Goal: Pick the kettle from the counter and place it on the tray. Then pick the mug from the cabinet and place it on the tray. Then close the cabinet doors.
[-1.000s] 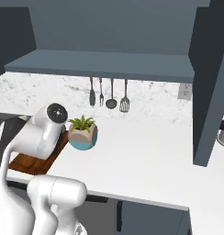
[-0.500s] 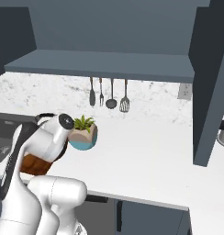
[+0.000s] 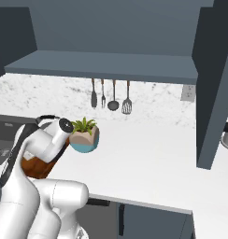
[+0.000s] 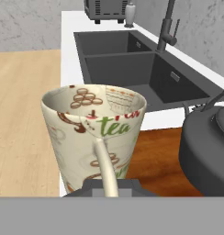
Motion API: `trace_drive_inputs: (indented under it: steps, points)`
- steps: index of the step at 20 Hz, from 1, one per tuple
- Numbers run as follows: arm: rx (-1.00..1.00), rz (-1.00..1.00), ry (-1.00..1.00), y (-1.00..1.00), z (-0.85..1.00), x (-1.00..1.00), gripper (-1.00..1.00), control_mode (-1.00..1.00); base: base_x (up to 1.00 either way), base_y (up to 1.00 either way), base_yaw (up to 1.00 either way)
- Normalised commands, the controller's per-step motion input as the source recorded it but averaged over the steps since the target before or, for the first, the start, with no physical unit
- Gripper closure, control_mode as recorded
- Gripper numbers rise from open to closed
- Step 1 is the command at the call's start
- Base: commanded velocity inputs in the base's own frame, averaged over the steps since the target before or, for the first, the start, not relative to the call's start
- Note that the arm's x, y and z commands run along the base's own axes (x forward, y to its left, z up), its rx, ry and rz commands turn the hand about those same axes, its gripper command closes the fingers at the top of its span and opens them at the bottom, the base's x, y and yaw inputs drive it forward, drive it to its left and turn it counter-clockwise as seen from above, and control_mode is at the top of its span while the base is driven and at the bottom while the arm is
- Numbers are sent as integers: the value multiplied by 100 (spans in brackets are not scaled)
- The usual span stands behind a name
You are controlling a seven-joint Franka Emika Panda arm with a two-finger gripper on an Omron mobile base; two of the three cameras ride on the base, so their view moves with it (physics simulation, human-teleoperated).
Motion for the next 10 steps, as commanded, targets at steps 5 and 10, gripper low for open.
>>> trace_drive_inputs:
  steps: [5, 10]
  points:
    - [0, 6, 0, 13, -47, 25, 100, -100, 0, 0, 0]
    - [0, 8, 0, 14, -49, 19, 100, -100, 0, 0, 0]
